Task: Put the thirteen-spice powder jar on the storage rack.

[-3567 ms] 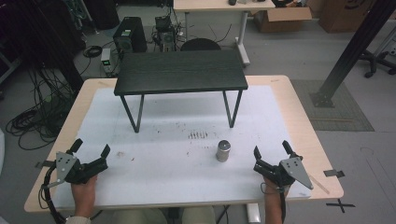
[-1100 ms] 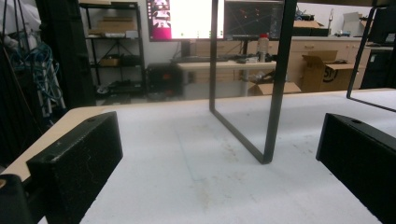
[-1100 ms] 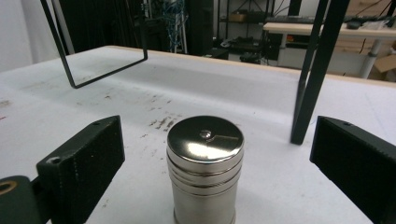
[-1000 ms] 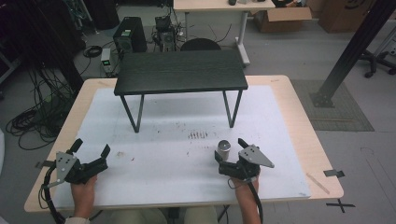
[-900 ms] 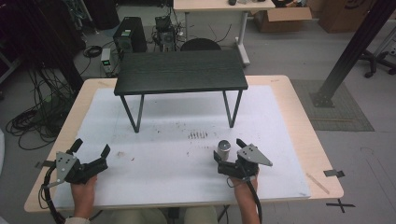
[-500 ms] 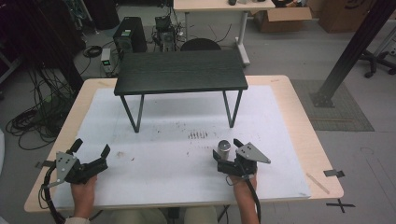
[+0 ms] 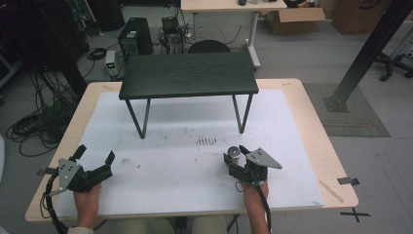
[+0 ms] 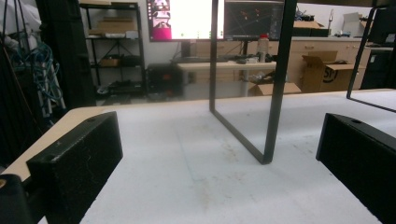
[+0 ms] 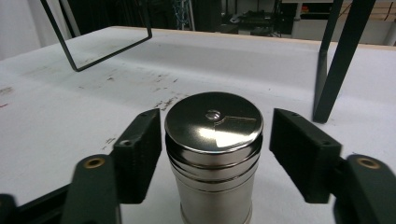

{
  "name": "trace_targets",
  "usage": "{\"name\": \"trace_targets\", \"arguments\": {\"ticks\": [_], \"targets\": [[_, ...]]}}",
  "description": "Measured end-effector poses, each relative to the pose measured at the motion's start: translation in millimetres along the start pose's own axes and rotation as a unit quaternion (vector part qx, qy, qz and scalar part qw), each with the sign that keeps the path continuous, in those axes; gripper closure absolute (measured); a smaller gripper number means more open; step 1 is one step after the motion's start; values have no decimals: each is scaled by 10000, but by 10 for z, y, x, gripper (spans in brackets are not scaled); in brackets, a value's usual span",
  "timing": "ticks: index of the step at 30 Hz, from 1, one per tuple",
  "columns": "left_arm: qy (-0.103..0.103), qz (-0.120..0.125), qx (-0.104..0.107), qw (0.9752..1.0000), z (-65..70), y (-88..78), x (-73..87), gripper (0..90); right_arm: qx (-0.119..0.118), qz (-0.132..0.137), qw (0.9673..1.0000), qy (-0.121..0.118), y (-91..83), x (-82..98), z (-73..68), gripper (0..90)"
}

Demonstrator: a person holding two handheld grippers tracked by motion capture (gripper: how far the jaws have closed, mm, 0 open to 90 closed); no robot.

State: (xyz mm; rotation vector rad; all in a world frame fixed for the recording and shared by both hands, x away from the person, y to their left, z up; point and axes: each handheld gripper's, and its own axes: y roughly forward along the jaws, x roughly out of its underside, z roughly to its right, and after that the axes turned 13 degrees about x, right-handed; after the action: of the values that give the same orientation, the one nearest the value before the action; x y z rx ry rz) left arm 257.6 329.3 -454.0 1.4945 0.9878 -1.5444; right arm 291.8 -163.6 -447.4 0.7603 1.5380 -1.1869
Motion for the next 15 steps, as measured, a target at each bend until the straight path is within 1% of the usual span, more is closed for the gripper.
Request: {"name": "trace_targets", "arguments": {"ticks": [4, 5, 6, 9, 15], "targets": [[-2, 5, -1, 10000, 1, 0, 1, 8, 4, 48, 10000, 20, -9, 3, 4, 439], [1, 2, -1, 10000, 0, 0, 1, 8, -27, 70, 10000, 14, -14, 5, 5, 471], [0, 4, 0, 10000, 1, 1, 0, 7, -55, 92, 9999, -7, -18, 7, 2, 480], [-4, 13, -3, 10000, 1, 0, 1, 7, -52, 119, 9999, -53, -23, 9, -7, 482], [3, 7, -5, 10000, 1, 0, 0, 7, -54, 127, 9999, -29, -27, 7, -6, 484]]}}
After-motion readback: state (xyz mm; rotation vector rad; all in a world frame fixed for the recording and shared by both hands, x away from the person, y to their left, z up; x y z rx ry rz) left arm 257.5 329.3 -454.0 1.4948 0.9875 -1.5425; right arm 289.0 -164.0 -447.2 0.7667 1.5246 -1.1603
